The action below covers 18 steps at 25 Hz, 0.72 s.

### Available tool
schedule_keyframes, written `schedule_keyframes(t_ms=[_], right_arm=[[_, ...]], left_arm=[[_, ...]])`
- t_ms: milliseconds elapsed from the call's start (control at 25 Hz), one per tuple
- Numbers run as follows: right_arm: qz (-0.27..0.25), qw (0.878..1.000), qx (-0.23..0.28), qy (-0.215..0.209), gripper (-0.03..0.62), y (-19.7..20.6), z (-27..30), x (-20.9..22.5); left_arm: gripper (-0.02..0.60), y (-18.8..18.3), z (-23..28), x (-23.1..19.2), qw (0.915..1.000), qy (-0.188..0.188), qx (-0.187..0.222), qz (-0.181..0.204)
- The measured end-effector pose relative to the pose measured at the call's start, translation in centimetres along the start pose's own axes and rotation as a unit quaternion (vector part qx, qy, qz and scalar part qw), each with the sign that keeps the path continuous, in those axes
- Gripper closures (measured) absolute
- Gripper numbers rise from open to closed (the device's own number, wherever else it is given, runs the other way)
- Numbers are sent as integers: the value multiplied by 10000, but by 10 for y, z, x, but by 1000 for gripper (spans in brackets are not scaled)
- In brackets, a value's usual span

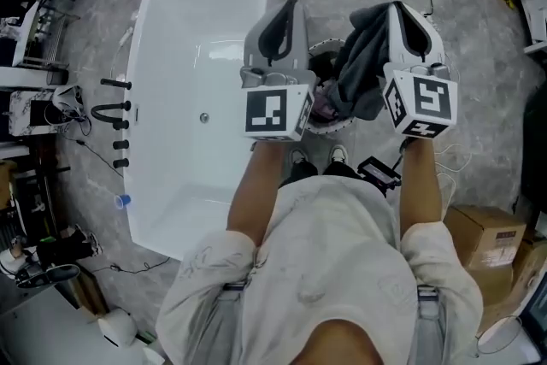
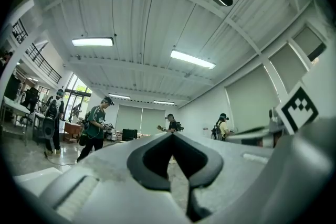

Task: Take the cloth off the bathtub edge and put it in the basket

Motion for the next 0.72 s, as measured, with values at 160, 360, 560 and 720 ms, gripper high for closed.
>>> schedule_keyframes(t_ms=[160, 360, 560, 720], right_arm=[[493, 9962, -705, -116, 585, 72, 10, -10], [483, 9927, -1085, -196, 585, 114, 20, -24], [482, 9882, -1418, -318, 585, 146, 26, -37], [479, 9828, -1747, -360, 585, 174, 32, -47]], left_arm=[[581, 13, -5, -4, 9999, -8, -173, 0], [581, 31, -10, -13, 9991, -110, -399, -25], [581, 51, -19, -17, 9980, -134, -624, -40], [581, 66, -26, -23, 9969, -165, -766, -35]])
Point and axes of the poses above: the fingertips, and each gripper's own axes: z forward along the fingers, x to its right, y out of its underside, the point moved 5 cm from there along -z, backward along the fingers
